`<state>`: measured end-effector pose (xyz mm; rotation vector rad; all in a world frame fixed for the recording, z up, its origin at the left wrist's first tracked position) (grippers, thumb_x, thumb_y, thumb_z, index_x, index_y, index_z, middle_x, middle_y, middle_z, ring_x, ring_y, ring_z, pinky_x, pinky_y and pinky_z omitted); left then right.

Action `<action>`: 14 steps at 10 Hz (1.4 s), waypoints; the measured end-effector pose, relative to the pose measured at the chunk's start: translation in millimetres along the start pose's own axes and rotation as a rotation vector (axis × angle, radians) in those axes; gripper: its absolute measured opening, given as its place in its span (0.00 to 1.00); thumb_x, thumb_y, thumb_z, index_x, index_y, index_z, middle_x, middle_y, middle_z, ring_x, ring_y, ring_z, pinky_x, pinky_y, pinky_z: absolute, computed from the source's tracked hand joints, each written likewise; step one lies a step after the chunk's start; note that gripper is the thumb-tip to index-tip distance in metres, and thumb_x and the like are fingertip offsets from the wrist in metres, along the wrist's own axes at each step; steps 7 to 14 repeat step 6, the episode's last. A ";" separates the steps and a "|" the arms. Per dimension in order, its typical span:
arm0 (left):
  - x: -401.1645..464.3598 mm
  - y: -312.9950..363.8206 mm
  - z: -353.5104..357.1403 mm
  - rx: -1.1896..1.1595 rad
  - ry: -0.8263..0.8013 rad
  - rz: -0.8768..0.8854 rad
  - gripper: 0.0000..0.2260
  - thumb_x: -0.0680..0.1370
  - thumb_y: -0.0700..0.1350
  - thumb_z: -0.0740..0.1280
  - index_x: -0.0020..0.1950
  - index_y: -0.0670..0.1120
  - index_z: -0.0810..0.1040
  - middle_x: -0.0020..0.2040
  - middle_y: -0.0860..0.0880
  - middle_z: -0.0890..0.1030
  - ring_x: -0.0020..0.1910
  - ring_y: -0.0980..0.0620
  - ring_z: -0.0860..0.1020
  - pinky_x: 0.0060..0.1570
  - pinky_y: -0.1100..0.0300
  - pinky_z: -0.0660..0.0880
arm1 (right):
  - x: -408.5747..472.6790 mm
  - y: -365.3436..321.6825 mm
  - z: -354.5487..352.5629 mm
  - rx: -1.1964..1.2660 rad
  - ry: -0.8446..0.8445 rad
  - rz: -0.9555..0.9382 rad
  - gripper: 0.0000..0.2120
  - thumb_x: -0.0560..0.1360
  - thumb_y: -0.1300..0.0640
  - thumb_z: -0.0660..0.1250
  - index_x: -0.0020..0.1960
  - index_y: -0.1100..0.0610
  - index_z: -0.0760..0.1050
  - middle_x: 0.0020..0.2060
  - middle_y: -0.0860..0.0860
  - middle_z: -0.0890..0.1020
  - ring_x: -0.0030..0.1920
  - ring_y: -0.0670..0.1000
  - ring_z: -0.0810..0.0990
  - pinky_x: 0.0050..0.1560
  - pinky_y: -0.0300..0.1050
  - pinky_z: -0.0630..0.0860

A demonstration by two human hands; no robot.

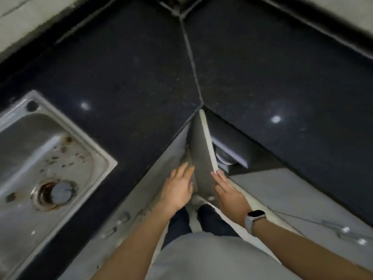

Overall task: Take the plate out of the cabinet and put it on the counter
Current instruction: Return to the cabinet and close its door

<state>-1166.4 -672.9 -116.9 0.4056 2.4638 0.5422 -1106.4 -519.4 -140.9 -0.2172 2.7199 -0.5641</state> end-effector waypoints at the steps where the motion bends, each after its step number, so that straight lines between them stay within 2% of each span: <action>1: 32.3 42.1 2.1 0.168 -0.109 0.193 0.27 0.78 0.44 0.57 0.75 0.51 0.51 0.78 0.49 0.47 0.77 0.47 0.47 0.72 0.45 0.58 | -17.6 20.1 -10.7 0.080 0.027 0.245 0.37 0.67 0.75 0.54 0.74 0.59 0.46 0.73 0.52 0.41 0.74 0.54 0.40 0.75 0.44 0.51; 2: 51.8 72.8 1.3 0.257 -0.167 0.269 0.28 0.78 0.44 0.57 0.75 0.51 0.48 0.78 0.49 0.44 0.77 0.46 0.43 0.72 0.44 0.57 | -16.8 44.2 -16.6 0.016 0.033 0.462 0.36 0.71 0.70 0.51 0.73 0.58 0.37 0.75 0.54 0.38 0.75 0.56 0.37 0.75 0.52 0.40; 3: 62.0 87.4 2.1 0.307 -0.158 0.295 0.29 0.78 0.44 0.58 0.75 0.51 0.48 0.78 0.48 0.43 0.77 0.44 0.43 0.72 0.43 0.57 | -10.9 58.6 -25.1 -0.024 0.023 0.515 0.36 0.72 0.68 0.52 0.73 0.56 0.36 0.72 0.50 0.33 0.75 0.56 0.36 0.75 0.56 0.39; 4: 76.4 101.6 1.5 0.352 -0.144 0.314 0.31 0.77 0.44 0.59 0.75 0.53 0.46 0.78 0.48 0.41 0.77 0.43 0.42 0.72 0.41 0.57 | -6.4 77.5 -36.9 -0.048 0.012 0.515 0.36 0.72 0.68 0.52 0.74 0.56 0.37 0.76 0.52 0.38 0.75 0.56 0.36 0.75 0.57 0.38; 5: 86.9 118.0 -3.5 0.393 -0.128 0.339 0.31 0.77 0.44 0.59 0.75 0.53 0.45 0.78 0.46 0.40 0.76 0.42 0.41 0.71 0.39 0.57 | -7.6 87.4 -45.8 0.019 0.008 0.513 0.35 0.73 0.68 0.52 0.74 0.55 0.41 0.76 0.51 0.42 0.75 0.54 0.37 0.75 0.55 0.41; 6: 101.1 145.7 -12.8 0.415 -0.073 0.380 0.31 0.78 0.45 0.58 0.75 0.53 0.44 0.78 0.44 0.40 0.76 0.42 0.41 0.72 0.38 0.56 | -13.9 89.6 -59.6 0.161 0.071 0.517 0.27 0.76 0.63 0.51 0.74 0.56 0.50 0.76 0.52 0.51 0.76 0.53 0.45 0.75 0.51 0.46; 14: 101.1 145.7 -12.8 0.415 -0.073 0.380 0.31 0.78 0.45 0.58 0.75 0.53 0.44 0.78 0.44 0.40 0.76 0.42 0.41 0.72 0.38 0.56 | -13.9 89.6 -59.6 0.161 0.071 0.517 0.27 0.76 0.63 0.51 0.74 0.56 0.50 0.76 0.52 0.51 0.76 0.53 0.45 0.75 0.51 0.46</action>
Point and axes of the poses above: each hand's wrist, its own x-axis towards the middle knuckle, its own z-axis out of the palm, y = z × x, the point moved 5 cm from there along x, towards the middle knuckle
